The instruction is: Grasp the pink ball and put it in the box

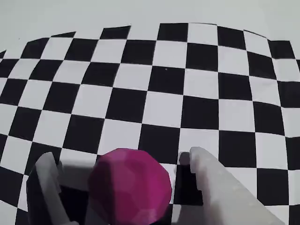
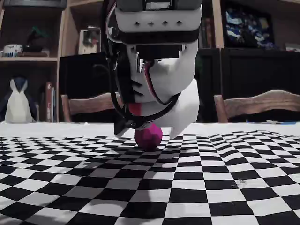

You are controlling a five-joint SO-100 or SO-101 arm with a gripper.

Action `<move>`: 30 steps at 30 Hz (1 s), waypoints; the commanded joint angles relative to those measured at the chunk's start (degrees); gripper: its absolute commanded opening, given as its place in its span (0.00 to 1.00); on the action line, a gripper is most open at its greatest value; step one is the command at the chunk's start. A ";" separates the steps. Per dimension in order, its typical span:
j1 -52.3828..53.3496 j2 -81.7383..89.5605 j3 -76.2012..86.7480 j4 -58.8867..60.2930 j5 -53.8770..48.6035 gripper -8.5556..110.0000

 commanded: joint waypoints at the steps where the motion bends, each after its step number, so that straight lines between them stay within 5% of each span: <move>1: -0.44 0.35 -2.55 0.26 -0.44 0.35; 12: -0.44 0.26 -2.55 0.26 -0.44 0.35; 18: -0.62 0.09 -2.55 0.26 -0.53 0.08; 30: -0.53 0.35 -2.37 0.35 -0.35 0.07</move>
